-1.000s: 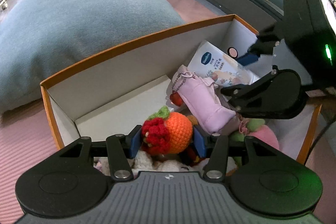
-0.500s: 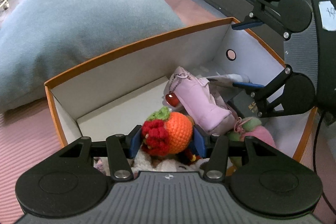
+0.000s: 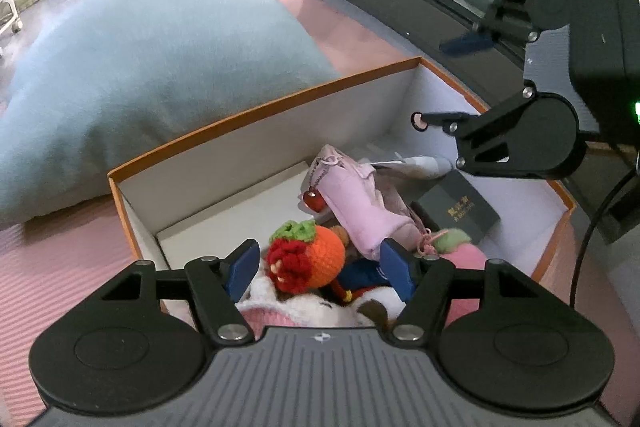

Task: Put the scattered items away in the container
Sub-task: 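Open the left tool to drop the fruit while the right tool releases the tube, then withdraw both tools from the box toward the gold box and photo card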

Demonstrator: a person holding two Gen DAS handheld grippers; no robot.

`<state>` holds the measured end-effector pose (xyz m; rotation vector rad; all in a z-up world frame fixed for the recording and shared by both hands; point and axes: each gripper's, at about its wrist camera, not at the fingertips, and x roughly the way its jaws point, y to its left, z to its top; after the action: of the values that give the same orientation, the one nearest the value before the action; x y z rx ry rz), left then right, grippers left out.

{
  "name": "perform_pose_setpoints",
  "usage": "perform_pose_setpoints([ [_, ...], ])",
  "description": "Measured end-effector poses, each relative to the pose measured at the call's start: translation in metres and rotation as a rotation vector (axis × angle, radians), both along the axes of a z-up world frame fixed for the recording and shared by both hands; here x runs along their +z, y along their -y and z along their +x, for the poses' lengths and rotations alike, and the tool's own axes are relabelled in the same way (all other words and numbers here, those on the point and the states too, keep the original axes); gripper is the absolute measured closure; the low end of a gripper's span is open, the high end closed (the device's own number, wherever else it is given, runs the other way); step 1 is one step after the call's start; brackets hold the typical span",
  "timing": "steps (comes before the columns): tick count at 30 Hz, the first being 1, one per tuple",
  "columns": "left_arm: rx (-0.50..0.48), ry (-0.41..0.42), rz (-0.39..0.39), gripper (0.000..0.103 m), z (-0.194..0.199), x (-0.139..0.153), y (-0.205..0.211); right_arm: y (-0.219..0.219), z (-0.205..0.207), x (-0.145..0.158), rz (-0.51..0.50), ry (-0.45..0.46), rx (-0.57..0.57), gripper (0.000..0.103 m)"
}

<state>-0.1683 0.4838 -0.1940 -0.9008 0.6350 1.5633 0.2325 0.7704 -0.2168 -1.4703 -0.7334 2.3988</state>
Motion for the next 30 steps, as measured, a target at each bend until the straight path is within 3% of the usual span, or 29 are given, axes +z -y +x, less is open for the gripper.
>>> perform_pose_setpoints([
  [2,0.000,-0.002,0.008,0.025,0.002,0.003,0.004,-0.007,-0.004,0.003,-0.104,0.005,-0.044,0.053],
  [4,0.002,-0.003,0.013,0.025,0.004,0.006,0.008,-0.010,-0.003,0.004,-0.225,0.027,-0.093,0.075],
  [6,0.001,-0.002,0.016,0.025,0.007,0.010,0.014,-0.007,0.004,0.001,-0.264,0.031,-0.124,0.080],
  [15,0.005,-0.015,0.053,0.025,0.016,0.030,0.042,-0.005,0.037,-0.003,-0.361,-0.046,-0.271,0.079],
  [30,0.109,-0.056,0.119,0.023,0.011,0.072,0.122,0.026,0.085,0.057,-0.393,-0.221,-0.341,0.069],
])
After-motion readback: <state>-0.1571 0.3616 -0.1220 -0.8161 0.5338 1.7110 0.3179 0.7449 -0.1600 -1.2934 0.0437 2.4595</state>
